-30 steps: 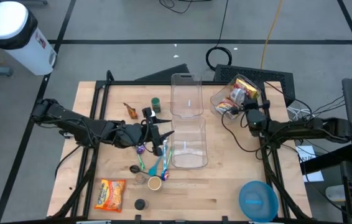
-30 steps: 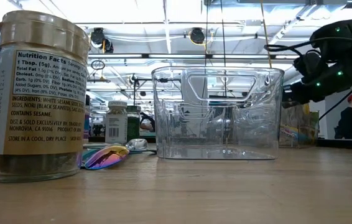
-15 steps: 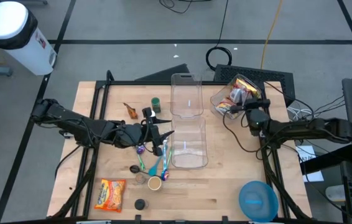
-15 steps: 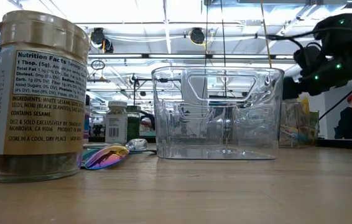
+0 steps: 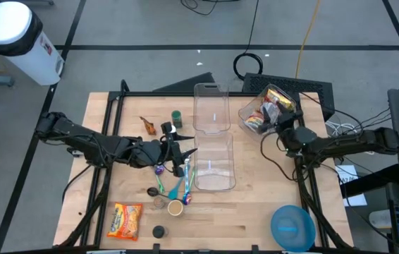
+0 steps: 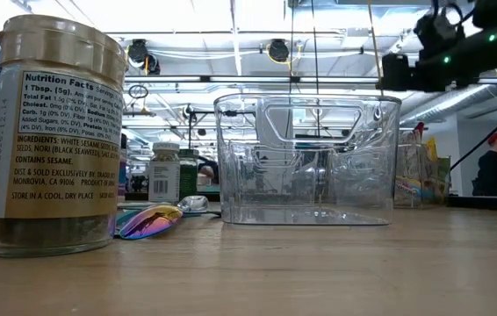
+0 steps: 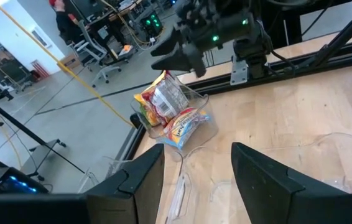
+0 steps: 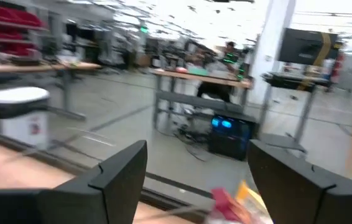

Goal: Pick & Place Food Item
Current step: Put the orange noodle pack into the top right transparent bin

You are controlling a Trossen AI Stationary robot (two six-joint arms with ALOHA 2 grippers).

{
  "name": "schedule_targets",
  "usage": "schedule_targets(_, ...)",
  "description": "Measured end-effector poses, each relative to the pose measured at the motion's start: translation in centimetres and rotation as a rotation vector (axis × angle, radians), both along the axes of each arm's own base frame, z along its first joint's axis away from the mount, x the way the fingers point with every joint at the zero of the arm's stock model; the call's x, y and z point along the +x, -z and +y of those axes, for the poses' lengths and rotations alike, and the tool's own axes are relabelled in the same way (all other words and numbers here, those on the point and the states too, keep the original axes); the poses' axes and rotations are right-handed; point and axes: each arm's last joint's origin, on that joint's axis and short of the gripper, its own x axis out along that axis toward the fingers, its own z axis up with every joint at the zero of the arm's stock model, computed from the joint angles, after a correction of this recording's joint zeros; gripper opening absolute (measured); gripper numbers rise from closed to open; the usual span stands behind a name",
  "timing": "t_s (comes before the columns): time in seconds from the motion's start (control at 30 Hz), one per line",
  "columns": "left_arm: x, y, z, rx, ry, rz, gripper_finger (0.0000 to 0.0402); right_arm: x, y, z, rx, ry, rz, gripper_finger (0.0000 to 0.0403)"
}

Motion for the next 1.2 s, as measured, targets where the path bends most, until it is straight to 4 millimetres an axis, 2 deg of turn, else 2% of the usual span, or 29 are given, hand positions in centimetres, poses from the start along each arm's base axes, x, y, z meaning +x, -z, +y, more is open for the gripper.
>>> schedule_targets(0.27, 0.0, 0.0, 0.0, -0.004, -0.001, -0.002, 0.0191, 1.1, -2.1, 1.9, -0.043, -0.500, -0.129, 0.0263)
schedule_targets(0.43, 0.0, 0.0, 0.0, -0.021, -0.006, -0.011, 0.0191, 1.6, -2.5, 2.8, -0.063, -0.862, -0.177, 0.0262)
schedule_targets(0.53, 0.0, 0.0, 0.0, -0.026, -0.007, -0.015, 0.0191, 1.6, -2.7, 3.2, -0.075, -0.998, -0.196, 0.0260)
schedule_targets(0.67, -0.7, 0.5, -0.4, -0.055, -0.008, 0.054, 0.0191, 1.6, -2.7, 3.3, -0.082, -1.029, -0.199, 0.0258)
schedule_targets(0.8, -3.6, -0.2, -1.4, -0.112, 0.019, 0.143, 0.0191, 1.7, -2.6, 3.3, -0.077, -1.028, -0.189, 0.0258)
schedule_targets(0.87, -5.3, 0.2, -1.7, -0.167, 0.015, 0.222, 0.0191, 1.7, -2.6, 3.3, -0.077, -1.029, -0.189, 0.0258)
schedule_targets(1.1, -9.6, 2.3, -2.8, -0.586, 0.029, 0.585, 0.0191, 1.7, -2.7, 3.3, -0.077, -1.028, -0.191, 0.0256)
schedule_targets(1.2, -10.8, 4.0, -4.1, -0.663, 0.042, 0.733, 0.0191, 1.7, -2.7, 3.3, -0.077, -1.028, -0.194, 0.0256)
